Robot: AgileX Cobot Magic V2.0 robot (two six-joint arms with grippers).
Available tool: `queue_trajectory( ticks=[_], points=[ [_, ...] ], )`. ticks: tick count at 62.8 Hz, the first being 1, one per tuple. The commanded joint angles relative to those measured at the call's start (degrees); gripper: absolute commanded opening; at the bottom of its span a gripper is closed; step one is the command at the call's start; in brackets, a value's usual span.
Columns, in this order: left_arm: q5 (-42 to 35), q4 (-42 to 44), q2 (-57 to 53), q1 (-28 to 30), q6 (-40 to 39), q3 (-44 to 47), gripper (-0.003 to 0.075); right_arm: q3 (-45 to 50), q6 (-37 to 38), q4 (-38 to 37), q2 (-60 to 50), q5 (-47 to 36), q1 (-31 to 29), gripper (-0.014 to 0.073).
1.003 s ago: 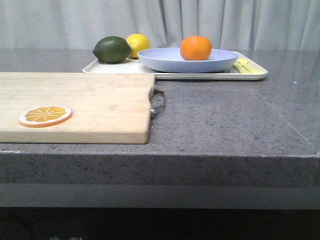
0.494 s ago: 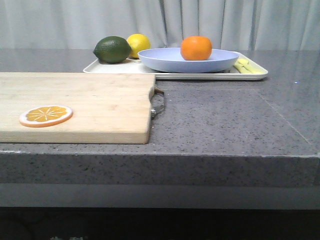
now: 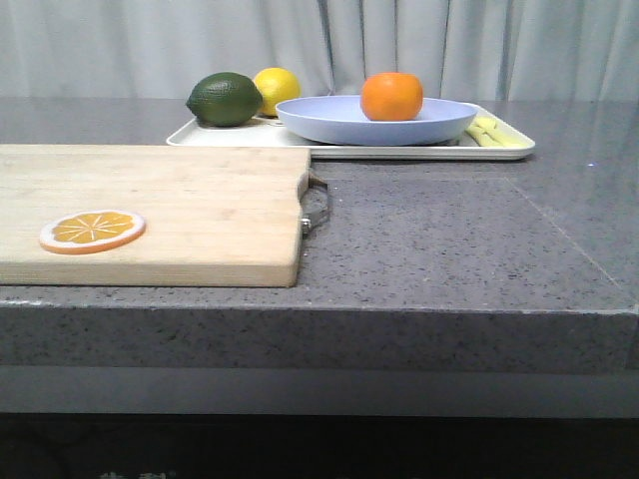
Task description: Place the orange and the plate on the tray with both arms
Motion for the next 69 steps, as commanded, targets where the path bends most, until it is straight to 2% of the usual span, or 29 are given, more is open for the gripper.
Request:
queue_trajectory(
  ticks=[1, 10, 26, 41, 64, 69],
  points=[
    [-10.1, -5.3, -3.1, 3.3, -0.4, 4.0, -0.0018, -1.4, -0.1, 0.3, 0.2, -4.2, -0.1, -0.0068],
    [-18.7, -10.6, -7.9, 5.6, 0.8, 13.4, -0.0018, -1.4, -0.1, 0.3, 0.2, -4.2, -0.1, -0.0068],
    [-34.8, -10.2, -12.3, 5.6, 0.8, 24.4, -0.0017, -1.4, -0.1, 0.3, 0.3, -4.1, -0.1, -0.0068],
    [-34.6, -0.3, -12.3, 5.5, 0.8, 24.4, -0.0018, -1.4, -0.1, 0.3, 0.3, -4.2, -0.1, -0.0068],
    [-34.2, -0.3, -12.3, 5.5, 0.8, 24.4, -0.0018, -1.4, -0.1, 0.3, 0.3, -4.2, -0.1, -0.0068],
    [-34.2, -3.1, -12.3, 5.5, 4.4, 24.4, -0.0018, -1.4, -0.1, 0.3, 0.3, -4.2, -0.1, -0.0068]
  ],
)
